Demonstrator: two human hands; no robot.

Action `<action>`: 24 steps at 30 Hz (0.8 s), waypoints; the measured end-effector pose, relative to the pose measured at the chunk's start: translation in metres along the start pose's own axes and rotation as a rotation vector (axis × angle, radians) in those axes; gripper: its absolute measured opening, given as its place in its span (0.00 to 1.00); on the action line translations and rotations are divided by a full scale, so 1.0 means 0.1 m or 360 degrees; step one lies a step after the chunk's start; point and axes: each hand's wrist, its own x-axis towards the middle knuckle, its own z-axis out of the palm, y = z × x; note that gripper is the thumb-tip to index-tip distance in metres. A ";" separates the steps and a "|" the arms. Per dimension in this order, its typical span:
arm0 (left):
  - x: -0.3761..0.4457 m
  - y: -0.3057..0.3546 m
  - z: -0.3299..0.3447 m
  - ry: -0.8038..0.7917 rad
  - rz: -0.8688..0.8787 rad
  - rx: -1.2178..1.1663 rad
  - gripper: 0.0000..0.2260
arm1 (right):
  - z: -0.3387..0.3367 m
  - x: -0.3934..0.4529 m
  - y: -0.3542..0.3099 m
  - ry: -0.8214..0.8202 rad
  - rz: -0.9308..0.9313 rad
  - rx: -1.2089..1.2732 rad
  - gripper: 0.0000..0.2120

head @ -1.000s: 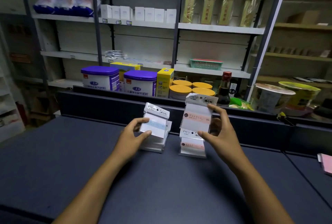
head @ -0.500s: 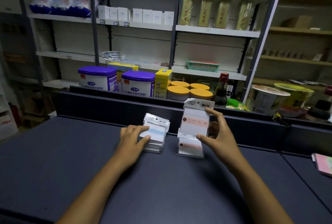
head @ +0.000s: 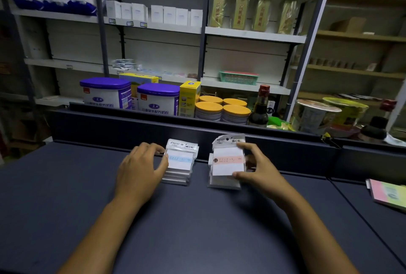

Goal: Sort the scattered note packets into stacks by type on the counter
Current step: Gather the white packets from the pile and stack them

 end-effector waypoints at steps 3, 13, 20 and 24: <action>0.00 0.02 0.01 0.0030 0.0035 0.0058 0.05 | 0.04 0.00 0.05 -0.0048 0.0123 0.0000 0.32; -0.02 0.03 0.02 -0.0046 -0.0059 0.0034 0.05 | 0.11 0.05 0.16 -0.0148 0.0210 -0.0395 0.29; -0.03 0.02 0.06 -0.0094 -0.0117 0.0001 0.06 | 0.15 0.06 0.22 -0.0242 0.0211 -0.0683 0.30; -0.04 0.06 0.06 -0.0109 -0.0114 -0.0089 0.05 | 0.14 0.01 0.21 -0.0220 0.0173 -0.0680 0.27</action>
